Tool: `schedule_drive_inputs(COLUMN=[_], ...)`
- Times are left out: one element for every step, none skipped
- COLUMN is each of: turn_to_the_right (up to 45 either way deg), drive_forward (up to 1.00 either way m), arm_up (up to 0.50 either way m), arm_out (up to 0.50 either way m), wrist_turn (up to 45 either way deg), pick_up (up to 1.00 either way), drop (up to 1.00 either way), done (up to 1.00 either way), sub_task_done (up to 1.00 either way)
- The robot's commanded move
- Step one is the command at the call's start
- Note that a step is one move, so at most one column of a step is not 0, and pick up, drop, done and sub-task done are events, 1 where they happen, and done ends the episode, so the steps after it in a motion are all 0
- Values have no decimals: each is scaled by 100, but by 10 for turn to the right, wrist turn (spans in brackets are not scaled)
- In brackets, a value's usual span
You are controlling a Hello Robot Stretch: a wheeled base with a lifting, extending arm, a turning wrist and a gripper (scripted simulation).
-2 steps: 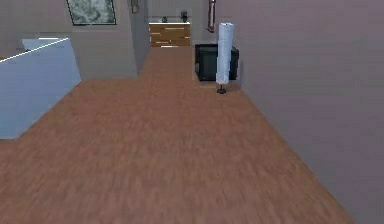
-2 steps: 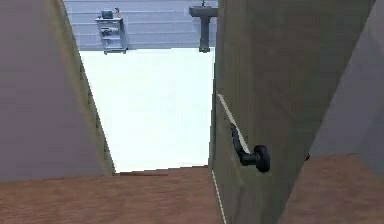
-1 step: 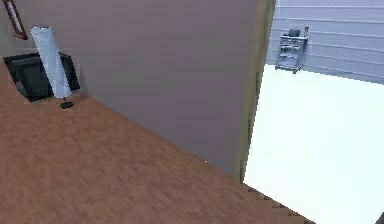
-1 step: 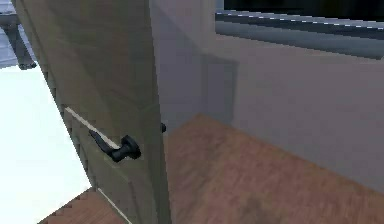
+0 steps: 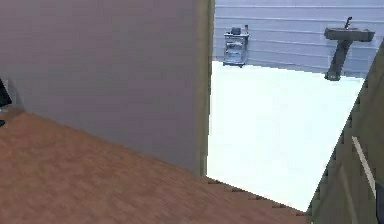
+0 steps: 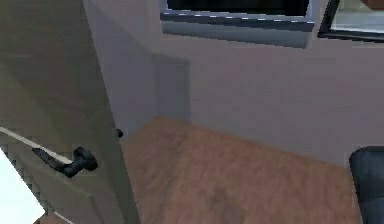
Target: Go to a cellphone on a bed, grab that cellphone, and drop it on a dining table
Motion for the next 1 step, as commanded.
schedule_drive_inputs(turn_to_the_right=[0], drive_forward=[80], arm_up=[0], arm_out=[0], wrist_turn=[0], pick_up=[0], drop=[0], done=[0], sub_task_done=[0])
